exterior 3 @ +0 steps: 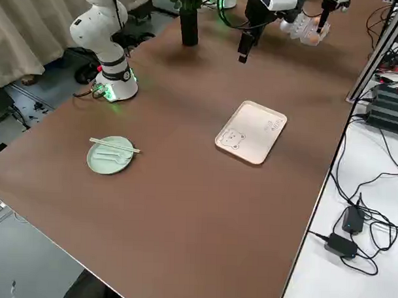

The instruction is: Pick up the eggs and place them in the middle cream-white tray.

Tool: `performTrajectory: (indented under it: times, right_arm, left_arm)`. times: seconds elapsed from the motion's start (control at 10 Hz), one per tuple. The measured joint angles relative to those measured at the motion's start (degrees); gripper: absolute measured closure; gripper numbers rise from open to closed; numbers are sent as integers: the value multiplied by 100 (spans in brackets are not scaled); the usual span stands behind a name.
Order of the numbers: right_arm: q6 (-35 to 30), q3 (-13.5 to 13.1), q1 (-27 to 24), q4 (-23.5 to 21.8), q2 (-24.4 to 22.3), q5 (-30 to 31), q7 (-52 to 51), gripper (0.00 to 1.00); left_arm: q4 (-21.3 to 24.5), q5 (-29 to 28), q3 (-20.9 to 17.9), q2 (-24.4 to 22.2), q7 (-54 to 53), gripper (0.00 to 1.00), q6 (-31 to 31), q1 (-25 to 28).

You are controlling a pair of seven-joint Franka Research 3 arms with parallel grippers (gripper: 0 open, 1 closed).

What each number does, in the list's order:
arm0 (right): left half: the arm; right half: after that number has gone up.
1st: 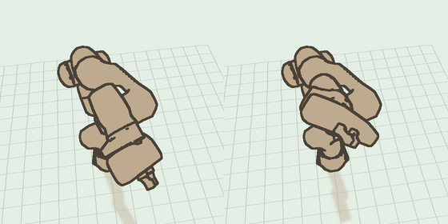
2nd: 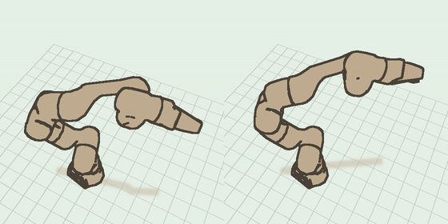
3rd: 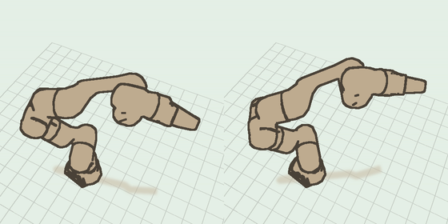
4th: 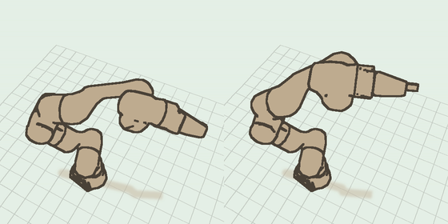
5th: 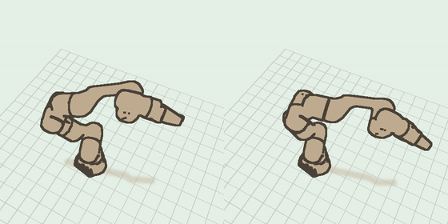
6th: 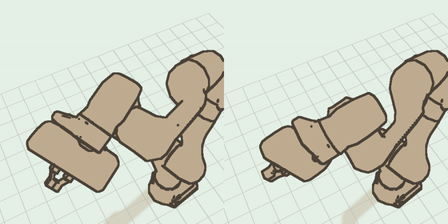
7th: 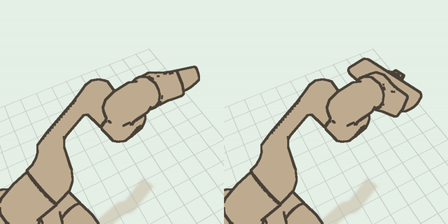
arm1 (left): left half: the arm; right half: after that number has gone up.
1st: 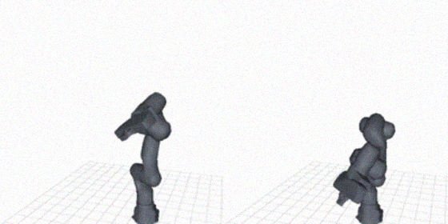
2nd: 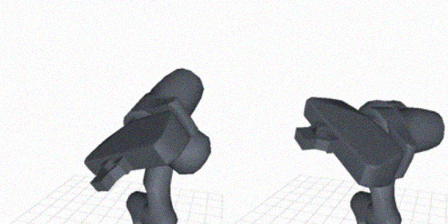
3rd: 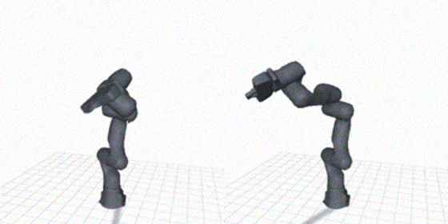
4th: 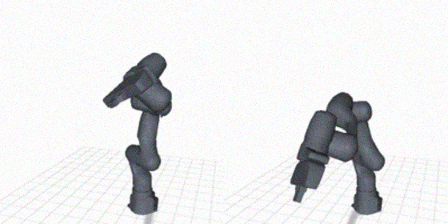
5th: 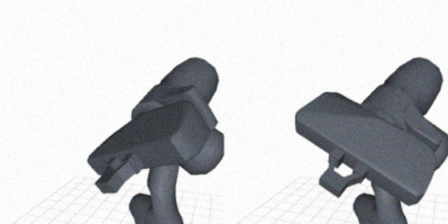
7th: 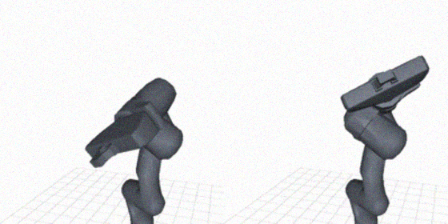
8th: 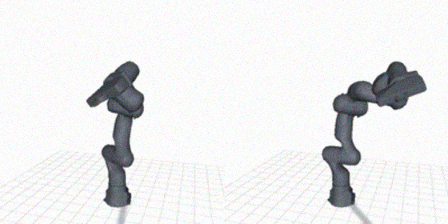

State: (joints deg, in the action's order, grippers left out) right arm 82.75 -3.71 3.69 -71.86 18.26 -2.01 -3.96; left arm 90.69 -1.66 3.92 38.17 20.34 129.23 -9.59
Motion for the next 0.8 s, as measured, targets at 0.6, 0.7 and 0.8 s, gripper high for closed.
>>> performTrajectory:
  times: [0.6, 0.7, 0.8]
  right_arm:
    - [12, -2, 22, 1, 27, 0, 1, 0]
    - [12, -3, 22, 1, 27, 0, 2, 0]
    - [12, -3, 22, 1, 27, 0, 2, 0]
  left_arm:
    - [290, -4, 2, 200, 222, 19, 82, -68]
    - [290, -5, -9, 199, 242, 23, 85, -65]
    - [290, -5, -25, 200, 244, 24, 96, -61]
